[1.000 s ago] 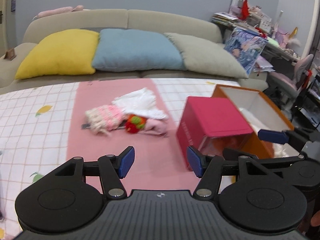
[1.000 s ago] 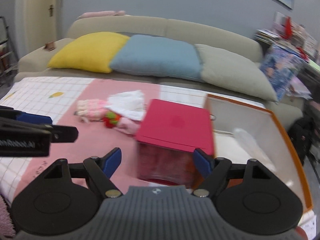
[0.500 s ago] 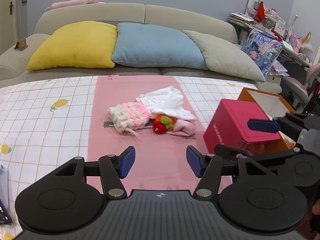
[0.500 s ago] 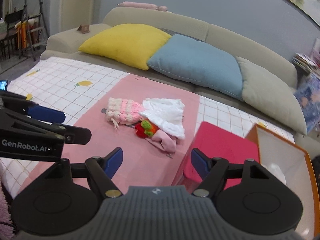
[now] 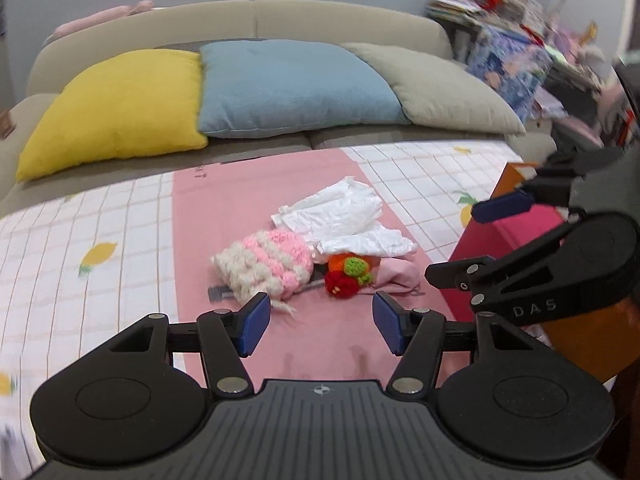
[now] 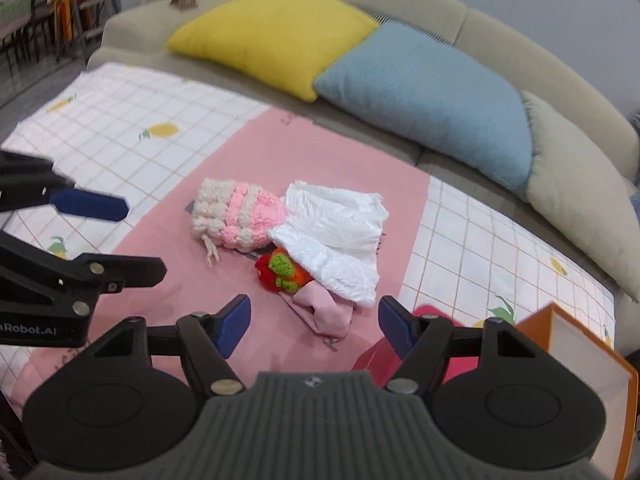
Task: Organize soft objects
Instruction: 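Grasp the pink-white knitted hat with the left gripper while the right gripper reaches the white plastic bag, then close the right gripper on the white plastic bag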
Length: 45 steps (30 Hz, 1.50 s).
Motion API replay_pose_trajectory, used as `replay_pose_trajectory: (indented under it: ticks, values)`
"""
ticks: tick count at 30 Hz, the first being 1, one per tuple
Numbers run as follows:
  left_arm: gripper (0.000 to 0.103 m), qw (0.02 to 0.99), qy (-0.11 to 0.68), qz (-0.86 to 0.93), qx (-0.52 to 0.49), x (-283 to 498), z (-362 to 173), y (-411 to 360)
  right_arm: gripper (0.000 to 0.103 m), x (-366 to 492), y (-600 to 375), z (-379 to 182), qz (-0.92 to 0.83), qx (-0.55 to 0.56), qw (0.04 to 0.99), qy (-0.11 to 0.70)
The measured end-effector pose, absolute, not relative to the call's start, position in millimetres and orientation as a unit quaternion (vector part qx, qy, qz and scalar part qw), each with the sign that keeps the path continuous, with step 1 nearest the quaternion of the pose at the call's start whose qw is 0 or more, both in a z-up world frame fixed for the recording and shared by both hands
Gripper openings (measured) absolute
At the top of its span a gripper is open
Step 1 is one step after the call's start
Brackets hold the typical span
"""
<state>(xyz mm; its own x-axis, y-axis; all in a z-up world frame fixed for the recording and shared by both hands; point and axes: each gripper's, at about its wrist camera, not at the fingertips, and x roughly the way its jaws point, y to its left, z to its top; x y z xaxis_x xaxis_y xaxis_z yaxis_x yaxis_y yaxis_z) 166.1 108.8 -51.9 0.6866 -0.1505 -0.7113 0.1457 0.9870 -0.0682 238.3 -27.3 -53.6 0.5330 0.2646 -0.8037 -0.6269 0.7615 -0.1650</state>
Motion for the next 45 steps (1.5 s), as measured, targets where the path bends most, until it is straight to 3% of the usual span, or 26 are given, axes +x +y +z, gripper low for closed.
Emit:
replay_pose_trajectory:
  ticks: [8,11,22,25,27,30,34,45]
  values:
    - [0.070,0.900,0.414,-0.109,0.085,215,-77,119,0.070,288,-1,-69,0.288,-0.236,0.800,0.471]
    - [0.070,0.890,0.418,-0.128,0.128,227,-87,116,0.064,307,6,-81,0.279,-0.246,0.784,0.496]
    - [0.072,0.862,0.447,-0.157,0.184,258,-124,107,0.066,350,34,-116,0.292,-0.250,0.729,0.566]
    - [0.063,0.861,0.448,-0.145,0.192,259,-128,105,0.065,356,39,-119,0.299,-0.238,0.728,0.569]
    - [0.048,0.861,0.446,-0.136,0.205,259,-130,104,0.065,360,43,-126,0.294,-0.228,0.721,0.584]
    - [0.042,0.863,0.440,-0.130,0.211,254,-130,104,0.057,363,44,-137,0.271,-0.205,0.716,0.610]
    - [0.031,0.869,0.430,-0.119,0.212,245,-129,104,0.054,353,45,-135,0.269,-0.198,0.722,0.606]
    - [0.025,0.866,0.486,-0.076,0.087,189,-109,117,0.054,296,27,-127,0.290,-0.090,0.713,0.632]
